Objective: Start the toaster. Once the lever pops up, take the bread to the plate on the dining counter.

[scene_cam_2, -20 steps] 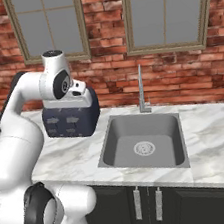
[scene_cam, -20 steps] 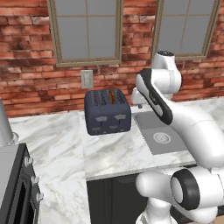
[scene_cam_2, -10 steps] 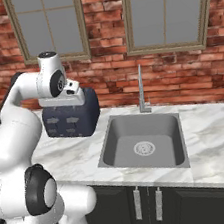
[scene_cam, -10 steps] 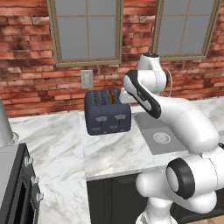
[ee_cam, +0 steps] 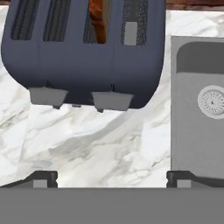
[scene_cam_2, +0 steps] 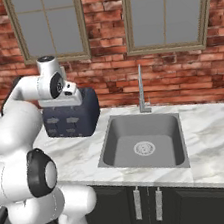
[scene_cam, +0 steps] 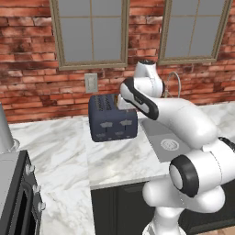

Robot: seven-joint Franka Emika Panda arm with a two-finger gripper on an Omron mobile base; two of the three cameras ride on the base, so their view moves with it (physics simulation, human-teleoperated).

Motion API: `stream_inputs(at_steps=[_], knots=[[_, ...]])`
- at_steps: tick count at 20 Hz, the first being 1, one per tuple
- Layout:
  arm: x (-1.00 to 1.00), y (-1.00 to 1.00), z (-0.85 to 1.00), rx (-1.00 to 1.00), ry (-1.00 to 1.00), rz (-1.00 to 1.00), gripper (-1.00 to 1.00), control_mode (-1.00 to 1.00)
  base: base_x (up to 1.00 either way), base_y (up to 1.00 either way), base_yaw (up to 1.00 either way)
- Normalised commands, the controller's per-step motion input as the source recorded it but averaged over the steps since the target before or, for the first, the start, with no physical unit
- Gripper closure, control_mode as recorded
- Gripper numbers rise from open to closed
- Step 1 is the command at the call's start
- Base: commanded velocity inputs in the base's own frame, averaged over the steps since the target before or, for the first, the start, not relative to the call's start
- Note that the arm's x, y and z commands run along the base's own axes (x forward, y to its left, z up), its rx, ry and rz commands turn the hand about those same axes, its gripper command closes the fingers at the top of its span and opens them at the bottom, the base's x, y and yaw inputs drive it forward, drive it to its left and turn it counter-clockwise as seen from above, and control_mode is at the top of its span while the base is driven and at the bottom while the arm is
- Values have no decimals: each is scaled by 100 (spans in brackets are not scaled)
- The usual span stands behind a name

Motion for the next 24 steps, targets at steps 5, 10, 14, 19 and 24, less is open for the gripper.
stream_inputs(at_steps=[5,10,14,19,24], knots=[[30,3,-24,0,-2,0,-100,-100,0,0,0],[25,0,-21,0,-2,0,-100,-100,0,0,0],[26,0,-26,0,-1,0,-100,-100,0,0,0],[21,0,-24,0,0,0,-100,-100,0,0,0],[20,0,-25,0,0,0,-100,-100,0,0,0]])
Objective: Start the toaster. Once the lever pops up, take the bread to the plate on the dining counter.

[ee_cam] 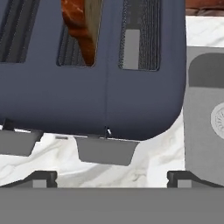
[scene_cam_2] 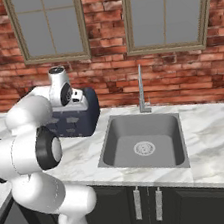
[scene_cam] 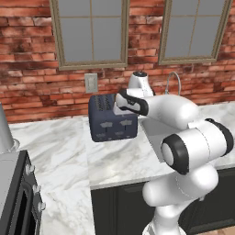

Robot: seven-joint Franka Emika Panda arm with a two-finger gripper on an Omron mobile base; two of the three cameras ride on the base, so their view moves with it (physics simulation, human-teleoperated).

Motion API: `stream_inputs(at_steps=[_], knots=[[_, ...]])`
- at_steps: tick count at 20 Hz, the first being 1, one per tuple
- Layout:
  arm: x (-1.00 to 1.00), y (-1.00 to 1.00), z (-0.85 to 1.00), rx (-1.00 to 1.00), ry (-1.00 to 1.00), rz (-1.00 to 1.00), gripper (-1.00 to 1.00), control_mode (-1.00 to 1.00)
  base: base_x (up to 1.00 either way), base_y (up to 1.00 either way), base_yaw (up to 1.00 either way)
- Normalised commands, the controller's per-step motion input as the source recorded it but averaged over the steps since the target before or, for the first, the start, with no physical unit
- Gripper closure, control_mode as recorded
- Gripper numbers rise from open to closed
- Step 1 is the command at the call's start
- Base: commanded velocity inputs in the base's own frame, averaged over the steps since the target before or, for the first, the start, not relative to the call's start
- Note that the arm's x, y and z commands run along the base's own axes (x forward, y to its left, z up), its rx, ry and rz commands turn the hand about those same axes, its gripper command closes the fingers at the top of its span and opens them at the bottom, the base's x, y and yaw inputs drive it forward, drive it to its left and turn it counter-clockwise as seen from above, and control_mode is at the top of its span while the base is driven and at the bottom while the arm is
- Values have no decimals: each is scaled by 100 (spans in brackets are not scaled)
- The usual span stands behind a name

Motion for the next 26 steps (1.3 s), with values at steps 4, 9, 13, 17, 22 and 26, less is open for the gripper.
stream_inputs(at_steps=[4,9,13,17,22,26], knots=[[14,0,-18,0,0,0,-100,-100,0,0,0],[8,0,-10,0,0,0,-100,-100,0,0,0],[0,0,-12,0,0,0,-100,-100,0,0,0],[0,0,-21,0,0,0,-100,-100,0,0,0],[0,0,-20,0,-2,0,-100,-100,0,0,0],[0,0,-19,0,-4,0,-100,-100,0,0,0]])
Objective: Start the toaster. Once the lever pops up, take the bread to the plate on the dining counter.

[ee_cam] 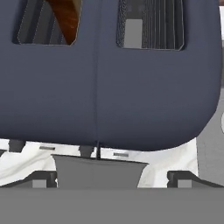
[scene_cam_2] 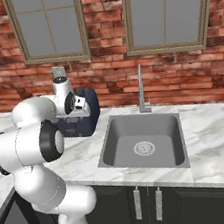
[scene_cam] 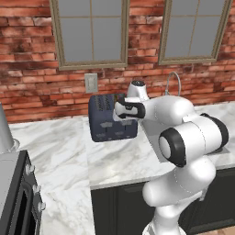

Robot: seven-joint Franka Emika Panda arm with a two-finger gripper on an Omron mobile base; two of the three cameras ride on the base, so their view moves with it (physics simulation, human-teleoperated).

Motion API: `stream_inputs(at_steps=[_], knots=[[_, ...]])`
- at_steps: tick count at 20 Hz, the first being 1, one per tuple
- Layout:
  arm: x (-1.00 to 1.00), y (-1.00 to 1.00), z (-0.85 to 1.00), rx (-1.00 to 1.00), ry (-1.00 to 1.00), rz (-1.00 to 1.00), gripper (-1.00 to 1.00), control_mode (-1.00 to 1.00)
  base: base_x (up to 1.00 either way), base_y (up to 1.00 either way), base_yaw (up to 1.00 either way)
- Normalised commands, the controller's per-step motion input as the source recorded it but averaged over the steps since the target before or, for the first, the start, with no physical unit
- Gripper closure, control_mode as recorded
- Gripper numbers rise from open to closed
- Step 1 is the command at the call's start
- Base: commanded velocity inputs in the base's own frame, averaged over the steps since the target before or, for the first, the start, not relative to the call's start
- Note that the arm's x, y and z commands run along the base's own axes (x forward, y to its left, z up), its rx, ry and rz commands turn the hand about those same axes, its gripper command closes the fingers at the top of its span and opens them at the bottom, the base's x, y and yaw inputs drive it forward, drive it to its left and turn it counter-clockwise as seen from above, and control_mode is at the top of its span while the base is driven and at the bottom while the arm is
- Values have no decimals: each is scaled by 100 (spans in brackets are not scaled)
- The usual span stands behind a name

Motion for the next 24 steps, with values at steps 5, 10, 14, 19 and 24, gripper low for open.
stream_inputs(at_steps=[5,10,14,19,24], knots=[[0,0,-21,0,-5,0,-100,-100,0,0,0],[0,0,-24,0,-5,0,-100,-100,0,0,0],[0,0,-25,0,-4,0,-100,-100,0,0,0],[0,0,-26,0,-4,0,-100,-100,0,0,0],[0,0,-28,0,-2,0,-100,-100,0,0,0]])
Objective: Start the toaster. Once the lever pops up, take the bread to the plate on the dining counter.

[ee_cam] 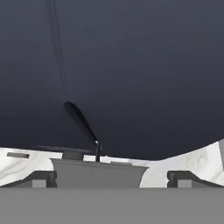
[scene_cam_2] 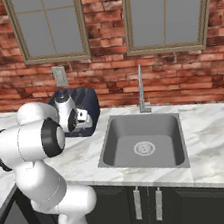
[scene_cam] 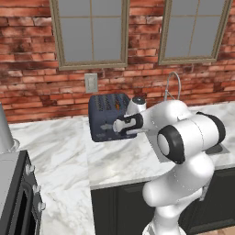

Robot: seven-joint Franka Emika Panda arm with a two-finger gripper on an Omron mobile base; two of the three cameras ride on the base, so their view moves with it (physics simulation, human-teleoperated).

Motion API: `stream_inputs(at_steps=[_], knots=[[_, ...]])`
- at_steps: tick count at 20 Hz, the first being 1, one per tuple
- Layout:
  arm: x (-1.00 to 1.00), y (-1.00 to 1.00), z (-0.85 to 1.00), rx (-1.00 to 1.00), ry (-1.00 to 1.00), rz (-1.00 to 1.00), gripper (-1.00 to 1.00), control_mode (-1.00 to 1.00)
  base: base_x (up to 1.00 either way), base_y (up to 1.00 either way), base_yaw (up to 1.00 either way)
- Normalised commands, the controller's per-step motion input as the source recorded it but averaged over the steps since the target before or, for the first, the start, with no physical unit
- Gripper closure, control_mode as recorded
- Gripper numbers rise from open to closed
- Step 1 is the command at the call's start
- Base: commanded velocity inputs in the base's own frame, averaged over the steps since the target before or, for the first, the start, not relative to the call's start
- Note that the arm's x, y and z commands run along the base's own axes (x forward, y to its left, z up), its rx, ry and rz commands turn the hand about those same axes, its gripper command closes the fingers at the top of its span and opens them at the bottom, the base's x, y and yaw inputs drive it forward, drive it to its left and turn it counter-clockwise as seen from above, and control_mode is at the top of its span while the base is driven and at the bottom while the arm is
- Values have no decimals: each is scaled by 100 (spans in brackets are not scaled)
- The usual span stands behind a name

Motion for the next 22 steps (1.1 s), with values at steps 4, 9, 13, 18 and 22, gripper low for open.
stream_inputs(at_steps=[4,9,13,18,22], knots=[[0,0,-26,0,0,0,-100,-100,0,0,0],[0,0,-23,0,0,0,-100,-100,0,0,0],[0,0,-28,0,0,0,-100,-100,0,0,0],[0,0,-34,0,0,0,-100,-100,0,0,0],[0,0,-16,0,-6,0,-100,-100,0,0,0]])
